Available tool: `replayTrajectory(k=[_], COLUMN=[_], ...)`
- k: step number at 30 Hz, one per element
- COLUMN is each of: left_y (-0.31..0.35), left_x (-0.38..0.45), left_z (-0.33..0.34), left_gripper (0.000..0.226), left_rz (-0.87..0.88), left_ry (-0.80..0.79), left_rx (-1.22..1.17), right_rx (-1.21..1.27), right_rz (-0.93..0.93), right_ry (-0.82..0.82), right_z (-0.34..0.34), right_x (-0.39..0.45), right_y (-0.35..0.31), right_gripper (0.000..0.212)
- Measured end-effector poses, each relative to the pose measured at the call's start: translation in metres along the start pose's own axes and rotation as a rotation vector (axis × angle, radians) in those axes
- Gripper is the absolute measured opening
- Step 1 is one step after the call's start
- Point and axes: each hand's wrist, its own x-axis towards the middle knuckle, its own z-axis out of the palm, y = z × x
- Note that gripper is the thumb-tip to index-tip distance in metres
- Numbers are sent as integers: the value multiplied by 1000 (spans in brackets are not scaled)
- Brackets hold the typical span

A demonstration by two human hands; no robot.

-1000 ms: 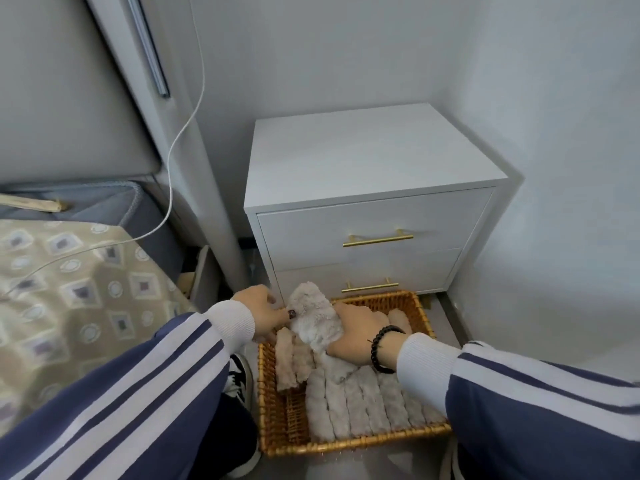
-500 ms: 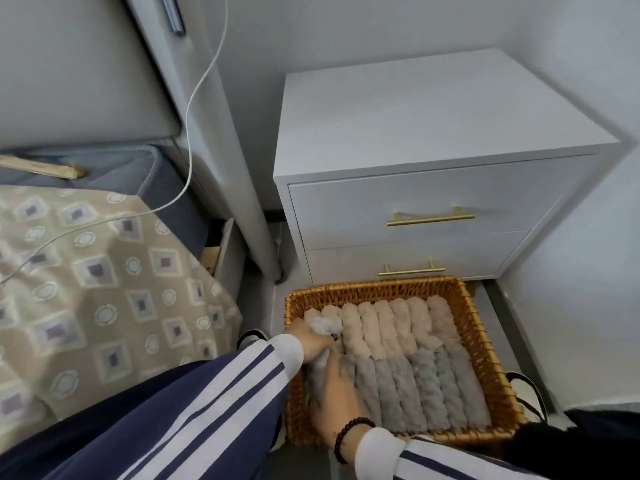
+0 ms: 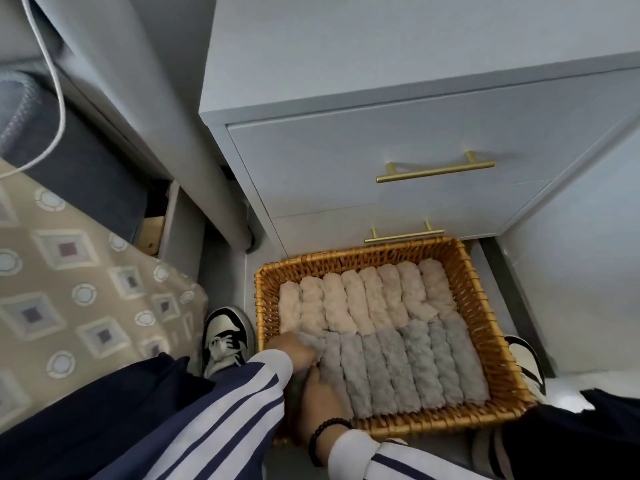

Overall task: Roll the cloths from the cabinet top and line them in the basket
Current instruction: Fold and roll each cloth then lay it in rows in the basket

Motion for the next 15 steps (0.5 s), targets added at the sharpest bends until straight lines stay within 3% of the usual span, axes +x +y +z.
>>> replayTrajectory(k=[4,10,13,15], left_y=[3,7,11,15], left_x=[11,32,37,38], left_z=[9,21,27,32], left_gripper=[49,45,43,35], left_rz=[16,-37,-29,-16], left_ry=[-95,-82,-58,-29], left_rx=[84,178,284,484], right_rx=[-36,-127,-156,-181], right_rz=[17,1,-33,-55], right_ry=[-47,-94,-113,-160], right_z=[4,2,-2,-2], right_x=[5,17,23,26], right_y=[5,11,16,20], right_gripper=[81,74,58,46])
